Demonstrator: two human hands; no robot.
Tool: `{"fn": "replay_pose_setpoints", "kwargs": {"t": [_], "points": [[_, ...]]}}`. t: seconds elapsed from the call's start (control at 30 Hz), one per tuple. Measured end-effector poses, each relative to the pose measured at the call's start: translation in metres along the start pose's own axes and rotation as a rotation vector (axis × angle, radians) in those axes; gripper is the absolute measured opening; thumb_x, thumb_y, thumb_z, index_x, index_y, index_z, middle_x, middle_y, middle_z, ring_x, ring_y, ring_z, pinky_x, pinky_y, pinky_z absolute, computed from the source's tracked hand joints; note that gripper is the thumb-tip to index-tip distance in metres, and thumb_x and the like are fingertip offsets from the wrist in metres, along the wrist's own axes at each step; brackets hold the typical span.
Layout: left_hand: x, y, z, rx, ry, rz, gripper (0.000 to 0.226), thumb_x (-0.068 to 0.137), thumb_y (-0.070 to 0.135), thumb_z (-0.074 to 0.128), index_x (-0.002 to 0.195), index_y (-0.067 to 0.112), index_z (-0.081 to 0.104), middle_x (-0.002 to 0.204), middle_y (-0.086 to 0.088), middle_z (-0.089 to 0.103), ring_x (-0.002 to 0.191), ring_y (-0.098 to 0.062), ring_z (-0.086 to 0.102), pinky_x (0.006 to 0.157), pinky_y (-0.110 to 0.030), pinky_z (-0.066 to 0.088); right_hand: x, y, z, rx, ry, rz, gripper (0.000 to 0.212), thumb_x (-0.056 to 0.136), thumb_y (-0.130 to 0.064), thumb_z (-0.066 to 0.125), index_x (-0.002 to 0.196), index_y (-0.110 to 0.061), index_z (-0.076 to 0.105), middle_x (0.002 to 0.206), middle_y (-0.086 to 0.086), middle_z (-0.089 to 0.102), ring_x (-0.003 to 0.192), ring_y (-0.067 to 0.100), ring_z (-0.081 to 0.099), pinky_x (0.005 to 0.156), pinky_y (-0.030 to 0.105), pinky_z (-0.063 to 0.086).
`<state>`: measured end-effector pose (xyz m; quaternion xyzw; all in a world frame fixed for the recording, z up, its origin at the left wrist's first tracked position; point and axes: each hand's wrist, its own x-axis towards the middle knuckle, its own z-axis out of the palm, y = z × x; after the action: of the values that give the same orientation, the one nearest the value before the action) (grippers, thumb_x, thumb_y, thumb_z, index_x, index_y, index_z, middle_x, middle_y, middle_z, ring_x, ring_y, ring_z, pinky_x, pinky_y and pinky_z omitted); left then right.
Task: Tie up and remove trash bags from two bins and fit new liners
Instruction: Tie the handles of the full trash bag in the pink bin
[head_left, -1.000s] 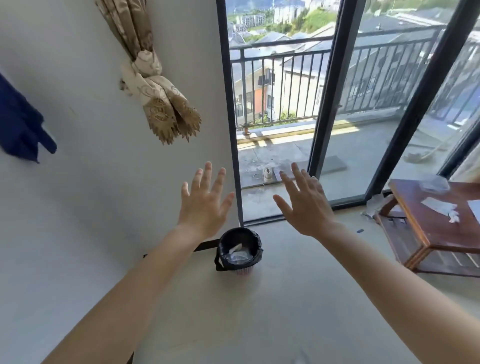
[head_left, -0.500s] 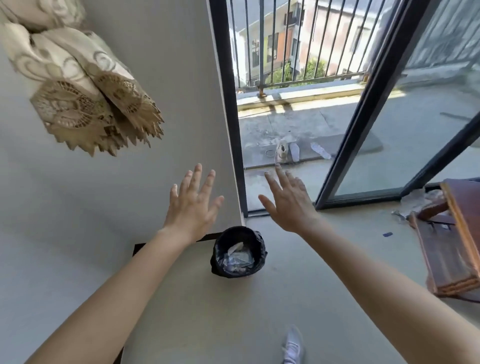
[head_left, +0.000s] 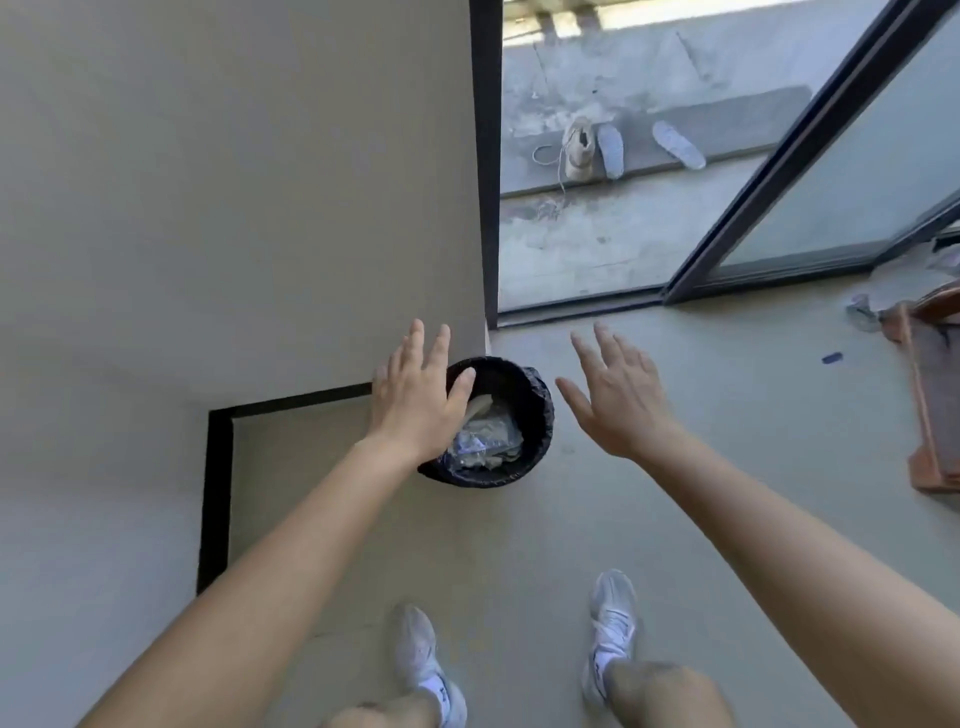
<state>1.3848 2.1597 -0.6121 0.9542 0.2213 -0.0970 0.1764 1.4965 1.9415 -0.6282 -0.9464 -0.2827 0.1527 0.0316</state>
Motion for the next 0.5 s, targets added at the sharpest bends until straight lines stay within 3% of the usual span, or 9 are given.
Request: {"fn": "replay_pose_setpoints", "kwargs": {"t": [0.17, 0.27, 0.4, 0.5], "points": [[0.036, -0.054, 0.142, -0.136, -0.009, -0.069, 0.066, 0.101, 0.053, 0.03, 0.157, 0.021, 0.014, 0.165, -0.01, 0.005, 0.15, -0.028, 0.011, 0.118, -0.046, 0.014, 0.043, 0.018, 0.142, 0.086, -0.053, 0.059, 0.071, 0.1, -0.058, 0.03, 0.158, -0.02, 0.015, 0.165, 0.014, 0.011, 0.149, 0.034, 0.021, 0.12, 0.047, 0.017], [0.054, -0.083, 0.226, -0.256, 0.028, -0.141, 0.067, 0.102, 0.051, 0.032, 0.157, 0.017, 0.013, 0.165, -0.011, 0.006, 0.151, -0.026, 0.011, 0.119, -0.044, 0.015, 0.065, 0.035, 0.22, 0.192, -0.067, 0.097, 0.076, 0.097, -0.065, 0.029, 0.158, -0.021, 0.016, 0.166, 0.012, 0.012, 0.151, 0.029, 0.017, 0.121, 0.045, 0.015], [0.08, -0.12, 0.32, -0.403, 0.187, -0.235, 0.064, 0.104, 0.047, 0.03, 0.156, 0.011, 0.018, 0.163, -0.013, 0.018, 0.15, -0.023, 0.014, 0.121, -0.037, 0.012, 0.1, 0.063, 0.307, 0.416, -0.041, 0.193, 0.081, 0.096, -0.069, 0.028, 0.159, -0.02, 0.014, 0.165, 0.008, 0.016, 0.153, 0.021, 0.011, 0.124, 0.041, 0.011], [0.102, -0.147, 0.367, -0.587, 0.373, -0.366, 0.056, 0.106, 0.042, 0.026, 0.15, 0.008, 0.033, 0.154, -0.009, 0.038, 0.144, -0.023, 0.03, 0.115, -0.031, 0.023, 0.126, 0.078, 0.36, 0.748, 0.019, 0.369, 0.086, 0.092, -0.075, 0.03, 0.158, -0.021, 0.019, 0.164, 0.002, 0.022, 0.151, 0.019, 0.017, 0.122, 0.042, 0.015]]}}
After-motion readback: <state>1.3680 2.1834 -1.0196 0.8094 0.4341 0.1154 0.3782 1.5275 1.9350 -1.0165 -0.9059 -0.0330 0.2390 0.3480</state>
